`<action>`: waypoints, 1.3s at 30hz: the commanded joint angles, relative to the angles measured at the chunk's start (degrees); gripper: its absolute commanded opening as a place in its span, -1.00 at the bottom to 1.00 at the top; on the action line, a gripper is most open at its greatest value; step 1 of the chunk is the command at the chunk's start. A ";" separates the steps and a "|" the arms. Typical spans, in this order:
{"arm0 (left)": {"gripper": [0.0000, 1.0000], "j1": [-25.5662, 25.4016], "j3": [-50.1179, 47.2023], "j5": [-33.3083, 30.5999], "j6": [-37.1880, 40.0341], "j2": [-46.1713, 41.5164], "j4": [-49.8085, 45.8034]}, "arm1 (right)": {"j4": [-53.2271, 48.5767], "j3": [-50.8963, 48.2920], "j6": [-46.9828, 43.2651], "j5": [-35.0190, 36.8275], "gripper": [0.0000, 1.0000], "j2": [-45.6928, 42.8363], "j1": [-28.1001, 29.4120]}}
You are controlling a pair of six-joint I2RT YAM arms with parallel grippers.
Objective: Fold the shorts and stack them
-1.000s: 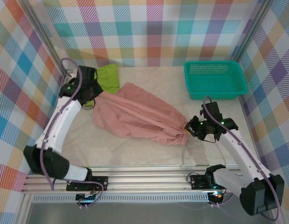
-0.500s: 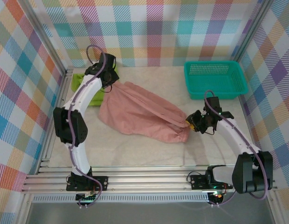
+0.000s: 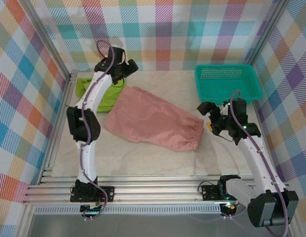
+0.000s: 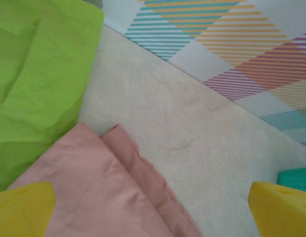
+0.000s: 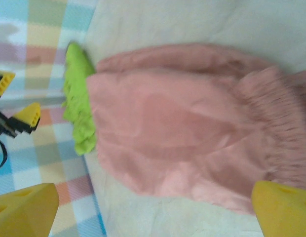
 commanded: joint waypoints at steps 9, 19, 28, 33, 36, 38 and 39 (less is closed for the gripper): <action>1.00 -2.47 -38.32 1.40 -5.26 -17.48 17.68 | 11.02 4.46 0.74 -4.39 0.99 23.62 9.61; 1.00 -3.07 -54.42 0.56 -7.83 -15.04 29.99 | 16.64 -1.85 1.53 -8.22 0.99 31.91 1.25; 1.00 -5.00 -69.28 -4.23 -11.72 -22.13 31.46 | 13.96 0.00 -3.41 -16.56 0.99 34.73 -2.85; 1.00 -9.85 -78.59 -10.23 -16.73 -31.05 26.59 | 6.51 7.18 -10.32 -22.47 0.99 33.79 -0.49; 1.00 -12.28 -82.36 -13.48 -20.88 -35.87 20.79 | 5.88 9.74 -10.68 -22.52 0.99 32.47 3.47; 1.00 -13.17 -84.25 -15.05 -22.73 -39.17 18.59 | 6.38 11.12 -9.92 -22.30 0.99 32.94 5.70; 1.00 -13.31 -85.08 -15.27 -23.03 -40.88 18.20 | 7.29 11.48 -9.11 -21.98 0.99 33.43 6.53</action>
